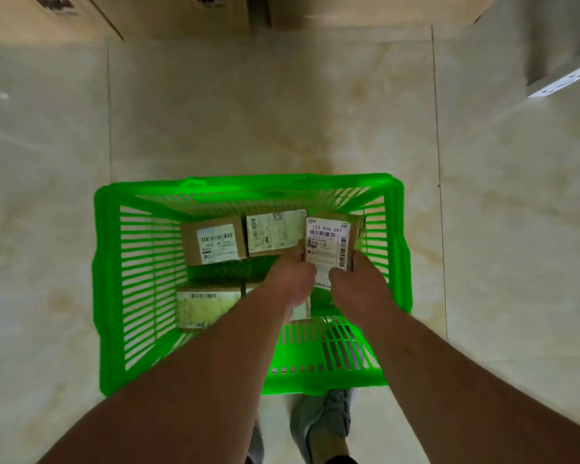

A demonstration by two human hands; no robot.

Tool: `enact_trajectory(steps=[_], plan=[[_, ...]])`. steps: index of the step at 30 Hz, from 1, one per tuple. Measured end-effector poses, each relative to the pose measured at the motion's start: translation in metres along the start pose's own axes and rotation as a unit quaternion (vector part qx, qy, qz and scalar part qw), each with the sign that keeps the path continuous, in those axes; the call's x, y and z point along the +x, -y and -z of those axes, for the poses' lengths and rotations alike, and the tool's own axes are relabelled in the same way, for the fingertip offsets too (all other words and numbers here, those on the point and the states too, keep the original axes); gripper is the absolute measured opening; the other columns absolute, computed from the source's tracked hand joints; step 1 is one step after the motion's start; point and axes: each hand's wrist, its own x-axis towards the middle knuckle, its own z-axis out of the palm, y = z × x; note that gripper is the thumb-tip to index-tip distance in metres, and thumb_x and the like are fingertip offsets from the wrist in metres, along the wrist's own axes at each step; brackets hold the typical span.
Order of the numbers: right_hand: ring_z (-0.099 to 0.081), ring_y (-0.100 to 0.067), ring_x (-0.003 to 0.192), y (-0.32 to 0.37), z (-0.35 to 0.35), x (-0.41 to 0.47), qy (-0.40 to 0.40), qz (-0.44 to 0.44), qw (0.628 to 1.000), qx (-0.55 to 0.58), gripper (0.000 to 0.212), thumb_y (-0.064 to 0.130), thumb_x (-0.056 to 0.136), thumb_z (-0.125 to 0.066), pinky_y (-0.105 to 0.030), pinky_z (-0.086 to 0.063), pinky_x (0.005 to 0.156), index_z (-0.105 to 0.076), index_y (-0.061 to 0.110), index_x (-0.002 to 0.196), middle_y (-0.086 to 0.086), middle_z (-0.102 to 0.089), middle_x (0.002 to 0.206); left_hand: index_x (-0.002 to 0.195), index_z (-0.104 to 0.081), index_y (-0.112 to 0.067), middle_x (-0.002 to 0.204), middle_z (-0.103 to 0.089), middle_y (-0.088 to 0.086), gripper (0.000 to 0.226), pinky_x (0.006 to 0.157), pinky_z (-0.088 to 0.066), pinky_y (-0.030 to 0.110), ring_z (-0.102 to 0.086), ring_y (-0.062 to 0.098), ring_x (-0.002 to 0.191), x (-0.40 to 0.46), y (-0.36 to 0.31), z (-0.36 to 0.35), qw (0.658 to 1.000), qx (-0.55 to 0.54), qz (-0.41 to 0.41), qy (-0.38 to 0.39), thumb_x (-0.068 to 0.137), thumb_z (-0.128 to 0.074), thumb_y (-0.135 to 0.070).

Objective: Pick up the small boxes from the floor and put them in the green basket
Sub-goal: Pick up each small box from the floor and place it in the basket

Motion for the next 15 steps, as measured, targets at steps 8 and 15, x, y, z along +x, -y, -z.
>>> enact_trajectory(steps=[8, 15], plan=[[-0.065, -0.025, 0.115, -0.008, -0.005, 0.013, -0.001, 0.005, 1.0, -0.022, 0.049, 0.02, 0.087, -0.055, -0.03, -0.051, 0.088, -0.056, 0.025, 0.135, 0.0, -0.067, 0.133, 0.139, -0.059, -0.026, 0.14, -0.065, -0.003, 0.064, 0.11, -0.04, 0.034, -0.056, 0.016, 0.129, 0.009, 0.007, 0.001, 1.0, 0.0, -0.014, -0.007, 0.087, -0.039, 0.005], [-0.062, -0.022, 0.1, 0.005, 0.003, 0.038, 0.038, -0.041, 0.998, -0.016, 0.045, 0.021, 0.088, -0.059, -0.021, -0.044, 0.063, -0.055, 0.014, 0.133, -0.007, -0.066, 0.132, 0.149, -0.047, -0.026, 0.146, -0.059, -0.001, 0.06, 0.092, -0.039, 0.025, -0.053, 0.018, 0.133, 0.004, 0.003, -0.002, 1.0, 0.012, 0.003, -0.002, 0.093, -0.042, -0.002]])
